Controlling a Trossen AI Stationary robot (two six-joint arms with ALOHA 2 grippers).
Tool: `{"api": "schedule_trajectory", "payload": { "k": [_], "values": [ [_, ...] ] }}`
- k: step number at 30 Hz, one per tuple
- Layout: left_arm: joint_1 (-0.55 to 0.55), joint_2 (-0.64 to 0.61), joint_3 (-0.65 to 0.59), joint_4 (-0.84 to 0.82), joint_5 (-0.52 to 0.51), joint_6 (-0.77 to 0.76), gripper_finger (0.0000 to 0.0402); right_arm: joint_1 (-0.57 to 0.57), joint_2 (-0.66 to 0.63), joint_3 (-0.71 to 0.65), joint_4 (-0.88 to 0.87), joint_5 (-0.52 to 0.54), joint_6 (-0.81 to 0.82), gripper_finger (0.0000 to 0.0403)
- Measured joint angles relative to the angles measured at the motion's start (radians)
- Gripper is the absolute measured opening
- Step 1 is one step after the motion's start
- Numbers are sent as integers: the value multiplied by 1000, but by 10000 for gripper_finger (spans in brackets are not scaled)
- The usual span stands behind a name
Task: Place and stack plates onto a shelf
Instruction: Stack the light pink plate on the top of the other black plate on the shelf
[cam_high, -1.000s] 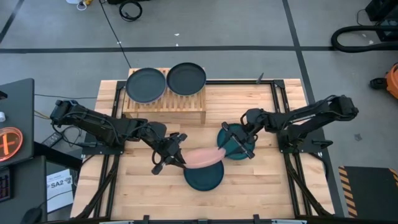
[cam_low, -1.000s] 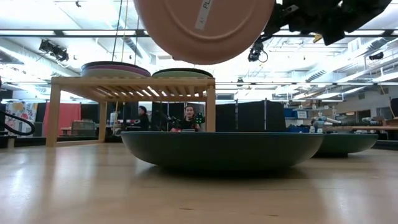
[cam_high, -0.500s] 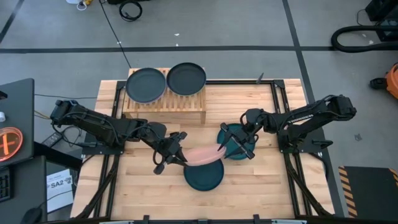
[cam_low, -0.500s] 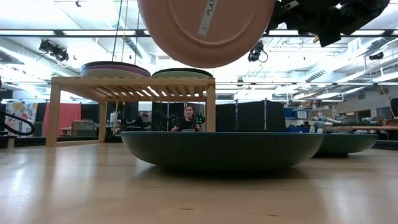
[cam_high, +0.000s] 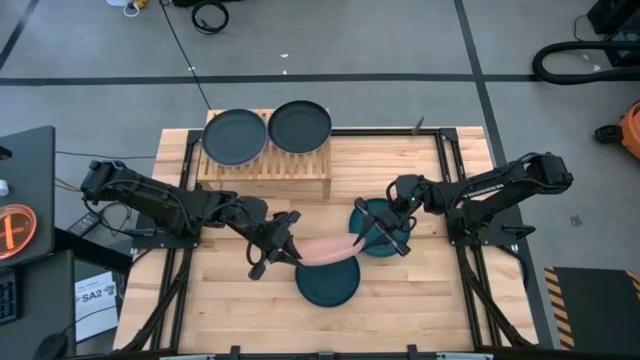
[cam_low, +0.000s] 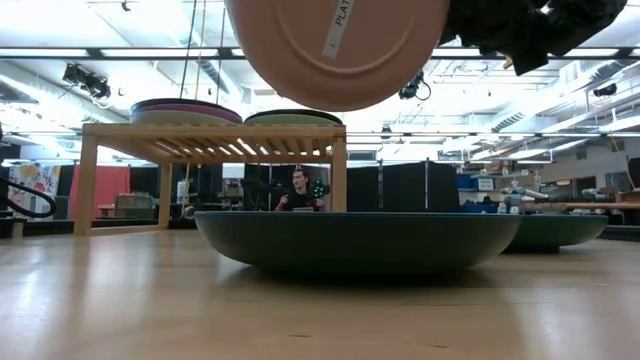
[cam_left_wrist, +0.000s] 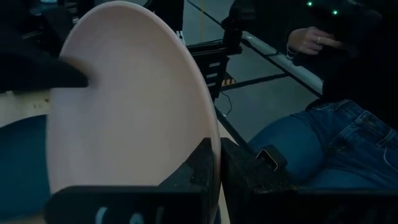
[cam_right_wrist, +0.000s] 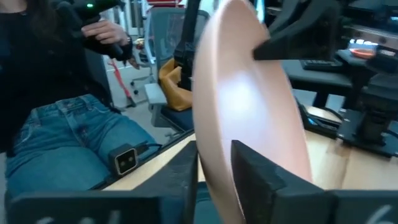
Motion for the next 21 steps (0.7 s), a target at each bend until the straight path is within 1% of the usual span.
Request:
{"api": "schedule_trajectory", "payload": {
  "k": [4,8,11,14,17,21],
  "values": [
    [0,0,0,1,-2,-2,25,2,0,0,1,-17,-8,58],
    [1,0,0,-2,-4,-2,30,2,0,0,0,-41,-27,35],
    [1,0,0,-2,-14,-1,40,2,0,0,-2,-51,-52,33],
    [0,0,0,-6,-44,0,47,2,0,0,-4,-53,-42,34],
    [0,-1,0,-7,-69,1,50,2,0,0,-4,-54,-39,34],
    [-1,-1,0,-7,-79,1,52,1,0,0,-4,-56,-39,33]
  ]
}}
